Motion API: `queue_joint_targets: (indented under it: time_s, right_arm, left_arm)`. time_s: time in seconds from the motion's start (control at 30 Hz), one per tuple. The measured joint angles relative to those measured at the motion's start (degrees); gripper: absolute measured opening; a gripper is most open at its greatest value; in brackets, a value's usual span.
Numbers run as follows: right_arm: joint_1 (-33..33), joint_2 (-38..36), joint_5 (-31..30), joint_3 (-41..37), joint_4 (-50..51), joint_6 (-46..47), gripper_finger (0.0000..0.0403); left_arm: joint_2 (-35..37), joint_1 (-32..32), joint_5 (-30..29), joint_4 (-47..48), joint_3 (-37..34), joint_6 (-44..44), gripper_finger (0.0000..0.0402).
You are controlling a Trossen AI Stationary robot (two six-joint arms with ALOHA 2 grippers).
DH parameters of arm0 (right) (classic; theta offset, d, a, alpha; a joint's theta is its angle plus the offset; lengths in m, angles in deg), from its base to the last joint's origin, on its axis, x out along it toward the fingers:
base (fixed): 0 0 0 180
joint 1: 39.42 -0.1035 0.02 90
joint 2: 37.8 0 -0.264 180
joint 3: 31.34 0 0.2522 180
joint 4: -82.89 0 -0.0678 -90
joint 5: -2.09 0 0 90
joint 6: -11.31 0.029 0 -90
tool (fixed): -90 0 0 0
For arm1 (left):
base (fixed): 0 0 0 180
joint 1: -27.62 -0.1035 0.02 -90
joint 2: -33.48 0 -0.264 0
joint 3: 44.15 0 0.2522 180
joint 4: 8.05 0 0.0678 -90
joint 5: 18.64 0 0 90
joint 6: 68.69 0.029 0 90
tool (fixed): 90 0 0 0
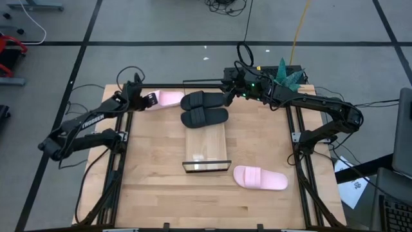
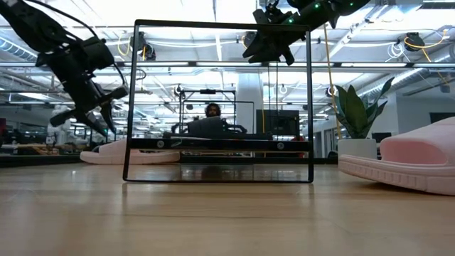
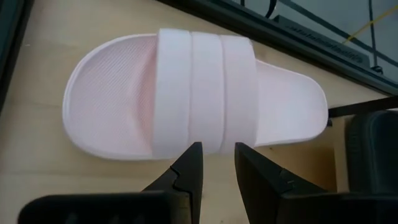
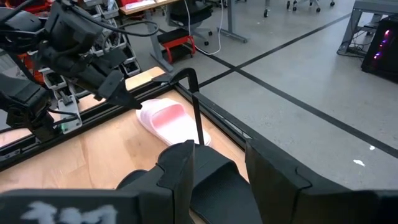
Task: Pick and place slides into the shelf
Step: Put the top pink slipper on the shelf
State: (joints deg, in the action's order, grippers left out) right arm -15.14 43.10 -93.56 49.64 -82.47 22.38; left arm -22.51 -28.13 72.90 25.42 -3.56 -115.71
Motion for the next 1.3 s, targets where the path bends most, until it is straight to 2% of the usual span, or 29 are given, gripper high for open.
queue_joint_targets:
  time_s: [0.17,0.4,0.6,1.3]
  right_arm:
    - [0.00,0.00,0.00,0.00,0.01,-0.03,0.0134]
    - [0.04,0.00,-0.04,0.00,0.01,-1.52,0.0134]
    - [0.04,0.00,-0.16,0.00,-0.13,-2.47,0.0134]
    - [0.07,-0.02,-0.17,-0.02,-3.98,-3.02,0.0134]
  left_arm:
    - [0.22,-1.08,-0.01,-0.32,0.00,0.37,0.0088]
    - [3.25,-2.69,-3.02,0.39,0.00,3.84,0.0088]
    - [1.55,-4.00,-2.17,5.16,0.00,2.44,0.0088]
    - [1.39,-4.94,-2.89,0.27,0.00,6.42,0.0088]
